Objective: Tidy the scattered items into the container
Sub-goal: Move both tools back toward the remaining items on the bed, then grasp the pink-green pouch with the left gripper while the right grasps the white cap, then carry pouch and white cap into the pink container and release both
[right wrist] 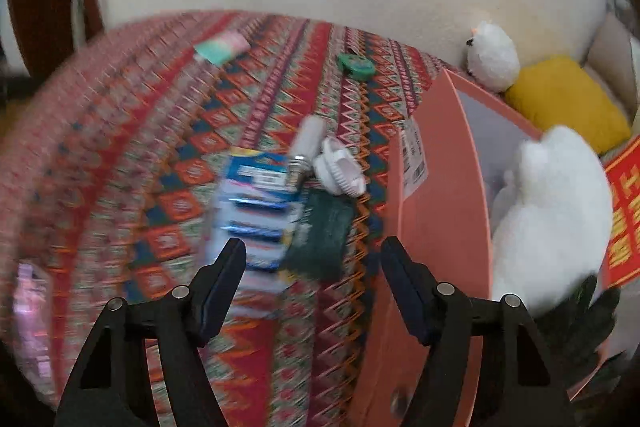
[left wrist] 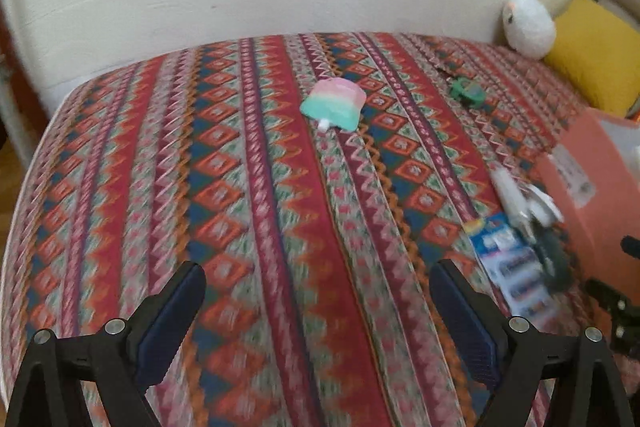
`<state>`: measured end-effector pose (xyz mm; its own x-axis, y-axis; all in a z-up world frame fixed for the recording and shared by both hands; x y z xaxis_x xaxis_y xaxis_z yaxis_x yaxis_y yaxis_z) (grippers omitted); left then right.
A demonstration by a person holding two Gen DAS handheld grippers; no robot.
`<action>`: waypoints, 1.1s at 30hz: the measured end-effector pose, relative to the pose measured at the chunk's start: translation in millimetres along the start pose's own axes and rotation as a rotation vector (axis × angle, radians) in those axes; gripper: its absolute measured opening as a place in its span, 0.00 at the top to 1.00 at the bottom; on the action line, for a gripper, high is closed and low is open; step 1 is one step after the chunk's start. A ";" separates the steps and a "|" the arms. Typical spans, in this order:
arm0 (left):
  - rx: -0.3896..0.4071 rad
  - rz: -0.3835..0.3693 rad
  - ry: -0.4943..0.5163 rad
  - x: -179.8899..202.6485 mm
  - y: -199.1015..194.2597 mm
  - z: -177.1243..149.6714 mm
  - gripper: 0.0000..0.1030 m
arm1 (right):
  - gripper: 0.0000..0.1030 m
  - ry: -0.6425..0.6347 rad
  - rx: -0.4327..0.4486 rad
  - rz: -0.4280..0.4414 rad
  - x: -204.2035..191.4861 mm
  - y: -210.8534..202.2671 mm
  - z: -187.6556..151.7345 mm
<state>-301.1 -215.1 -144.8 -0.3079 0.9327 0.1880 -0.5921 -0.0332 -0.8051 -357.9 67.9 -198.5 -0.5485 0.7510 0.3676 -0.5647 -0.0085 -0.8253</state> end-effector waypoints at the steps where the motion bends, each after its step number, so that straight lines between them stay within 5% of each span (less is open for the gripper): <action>1: -0.008 0.005 0.017 6.1 17.3 7.7 0.09 | 0.30 -0.012 -0.018 -0.026 2.4 9.1 1.3; 6: -0.068 0.023 0.061 36.4 99.1 40.6 0.09 | 0.30 -0.094 -0.114 -0.166 8.8 67.9 15.0; 13: -0.114 0.083 0.071 37.1 212.6 104.1 0.09 | 0.30 -0.060 -0.076 -0.196 26.5 112.4 53.4; 14: -0.124 0.086 0.054 36.7 228.3 112.1 0.09 | 0.32 -0.054 -0.067 -0.180 27.1 115.3 57.6; 15: -0.129 0.078 0.048 38.8 240.1 115.9 0.09 | 0.55 -0.048 -0.054 -0.150 26.5 118.0 62.1; 16: -0.134 0.070 0.043 41.2 251.5 119.3 0.09 | 0.63 -0.046 -0.039 -0.146 27.1 117.0 64.1; 17: -0.112 0.060 0.049 44.8 254.7 123.4 0.10 | 0.64 -0.045 -0.024 -0.141 27.6 116.1 66.2; 18: -0.088 0.049 0.056 48.5 257.1 127.5 0.21 | 0.65 -0.040 -0.008 -0.134 28.3 114.2 67.9; 20: -0.075 0.000 0.035 56.5 250.8 129.5 0.36 | 0.66 -0.005 0.030 -0.095 31.0 101.1 67.5; 27: -0.052 0.022 0.023 56.0 190.9 86.0 0.40 | 0.66 0.088 0.143 0.016 30.4 27.5 57.3; 33: 0.067 0.054 0.014 60.3 76.0 34.9 0.40 | 0.66 0.118 0.235 0.105 8.3 -65.4 29.5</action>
<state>-390.7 -173.9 -175.0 -0.3308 0.9337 0.1373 -0.6233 -0.1069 -0.7746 -343.7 55.2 -128.9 -0.5438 0.8096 0.2211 -0.6437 -0.2333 -0.7288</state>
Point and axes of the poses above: each gripper's, at about its wrist camera, not at the fingertips, and y roughly the way its jaws point, x to its right, z to its top, the point moved 10 cm from there along y, roughly the way its jaws point, and after that the axes turned 11 degrees about -y, right-handed, at the moved point
